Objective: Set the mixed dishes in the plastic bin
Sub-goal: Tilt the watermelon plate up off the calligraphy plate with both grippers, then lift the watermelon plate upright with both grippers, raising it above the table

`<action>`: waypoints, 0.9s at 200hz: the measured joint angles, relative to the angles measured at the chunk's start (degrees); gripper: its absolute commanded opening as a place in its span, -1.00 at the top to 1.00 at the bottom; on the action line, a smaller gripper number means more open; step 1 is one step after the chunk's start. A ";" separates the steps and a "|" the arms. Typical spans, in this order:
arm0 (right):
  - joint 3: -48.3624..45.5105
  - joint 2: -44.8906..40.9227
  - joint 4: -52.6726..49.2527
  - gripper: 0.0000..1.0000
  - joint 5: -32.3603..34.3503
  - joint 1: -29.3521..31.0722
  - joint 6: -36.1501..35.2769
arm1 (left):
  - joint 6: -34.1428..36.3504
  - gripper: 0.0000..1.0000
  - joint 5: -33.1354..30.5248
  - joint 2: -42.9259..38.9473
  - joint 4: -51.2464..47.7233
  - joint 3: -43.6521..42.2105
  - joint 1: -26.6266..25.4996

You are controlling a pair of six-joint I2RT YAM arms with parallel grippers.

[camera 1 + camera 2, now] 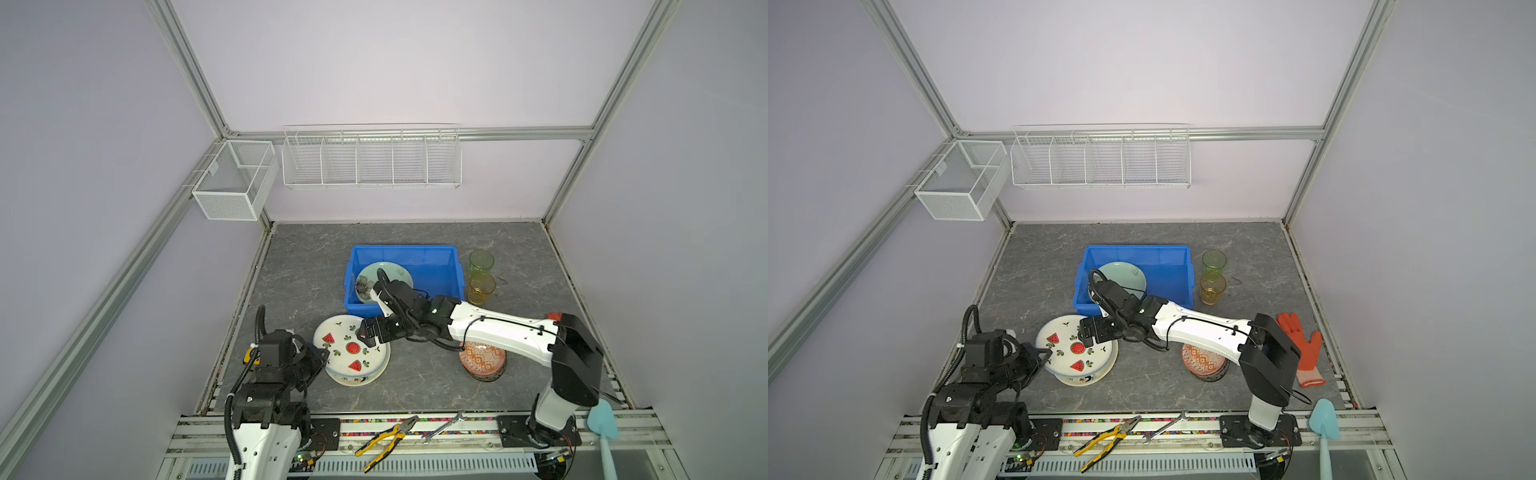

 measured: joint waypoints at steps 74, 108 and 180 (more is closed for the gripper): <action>-7.32 -10.01 -1.33 -0.93 0.22 -0.35 0.87 | 5.44 1.00 8.52 0.81 -2.93 6.21 -0.11; -11.89 -18.03 -3.39 -0.91 0.68 -2.10 1.55 | 6.32 1.00 12.59 0.81 -1.49 7.87 -0.15; -24.48 -36.46 -3.04 -0.89 -4.37 -8.17 3.34 | 4.07 1.00 21.70 0.98 8.81 5.51 -1.33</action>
